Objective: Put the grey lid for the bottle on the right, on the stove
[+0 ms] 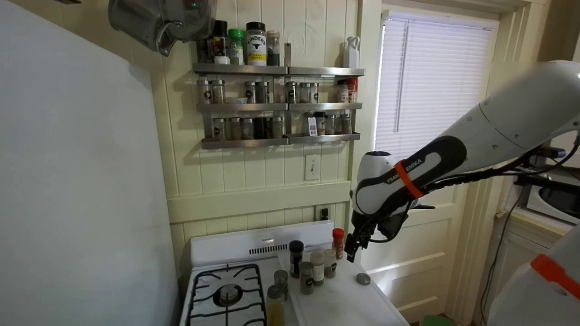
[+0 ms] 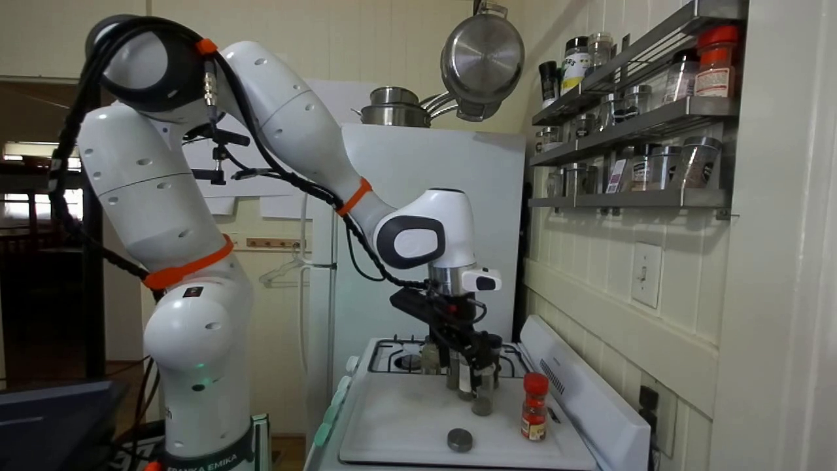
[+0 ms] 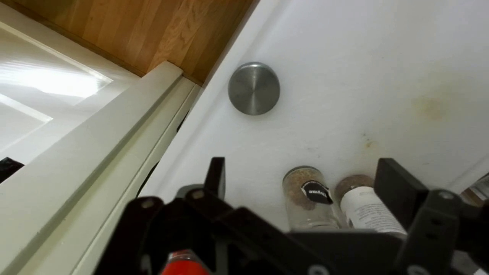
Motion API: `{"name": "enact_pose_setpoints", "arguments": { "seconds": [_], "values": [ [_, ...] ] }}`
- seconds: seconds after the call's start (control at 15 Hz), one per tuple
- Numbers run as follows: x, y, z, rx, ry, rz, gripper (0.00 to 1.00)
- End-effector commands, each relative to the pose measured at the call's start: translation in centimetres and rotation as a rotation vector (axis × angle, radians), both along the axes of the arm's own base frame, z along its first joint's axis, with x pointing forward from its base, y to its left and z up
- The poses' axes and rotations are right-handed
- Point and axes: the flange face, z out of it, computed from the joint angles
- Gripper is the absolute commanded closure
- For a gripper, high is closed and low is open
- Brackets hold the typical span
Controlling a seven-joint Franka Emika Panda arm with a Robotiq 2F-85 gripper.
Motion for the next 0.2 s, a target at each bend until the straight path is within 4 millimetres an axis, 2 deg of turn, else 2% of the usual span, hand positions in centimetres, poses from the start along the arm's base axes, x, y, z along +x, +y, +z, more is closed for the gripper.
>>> {"name": "enact_pose_setpoints", "arguments": {
  "seconds": [0.0,0.13],
  "values": [
    [-0.04,0.13,0.35,0.0,-0.004,0.0,0.0],
    [-0.04,0.12,0.56,0.0,-0.009,0.0,0.0]
  ]
}}
